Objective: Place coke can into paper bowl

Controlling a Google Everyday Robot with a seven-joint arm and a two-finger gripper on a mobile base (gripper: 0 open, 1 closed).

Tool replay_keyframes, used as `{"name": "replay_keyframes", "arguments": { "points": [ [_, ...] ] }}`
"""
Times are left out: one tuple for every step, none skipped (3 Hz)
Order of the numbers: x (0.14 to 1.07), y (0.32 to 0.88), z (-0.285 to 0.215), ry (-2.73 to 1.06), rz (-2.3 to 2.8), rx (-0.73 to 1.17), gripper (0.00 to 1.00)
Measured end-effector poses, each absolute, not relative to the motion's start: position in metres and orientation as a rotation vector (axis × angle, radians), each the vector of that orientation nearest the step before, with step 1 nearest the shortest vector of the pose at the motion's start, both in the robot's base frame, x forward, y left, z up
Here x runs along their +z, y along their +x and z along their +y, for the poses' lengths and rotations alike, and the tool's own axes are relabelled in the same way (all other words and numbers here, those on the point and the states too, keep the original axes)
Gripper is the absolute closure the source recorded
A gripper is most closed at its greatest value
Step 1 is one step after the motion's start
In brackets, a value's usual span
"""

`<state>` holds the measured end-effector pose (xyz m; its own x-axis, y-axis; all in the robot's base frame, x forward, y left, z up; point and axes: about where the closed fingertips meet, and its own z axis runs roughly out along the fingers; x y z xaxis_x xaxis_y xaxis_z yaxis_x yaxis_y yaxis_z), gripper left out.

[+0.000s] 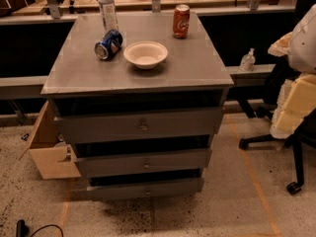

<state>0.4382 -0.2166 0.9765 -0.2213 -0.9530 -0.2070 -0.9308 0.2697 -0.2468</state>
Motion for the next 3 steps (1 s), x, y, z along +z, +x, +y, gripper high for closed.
{"name": "replay_keyframes", "arguments": {
  "points": [
    [0.977,0.438,-0.217,-1.724,2.231,-0.100,0.00],
    [0.977,0.463,-0.220,-1.620,2.220,-0.053,0.00],
    [0.974,0.519,-0.228,-1.521,2.118,0.022,0.00]
  ]
}}
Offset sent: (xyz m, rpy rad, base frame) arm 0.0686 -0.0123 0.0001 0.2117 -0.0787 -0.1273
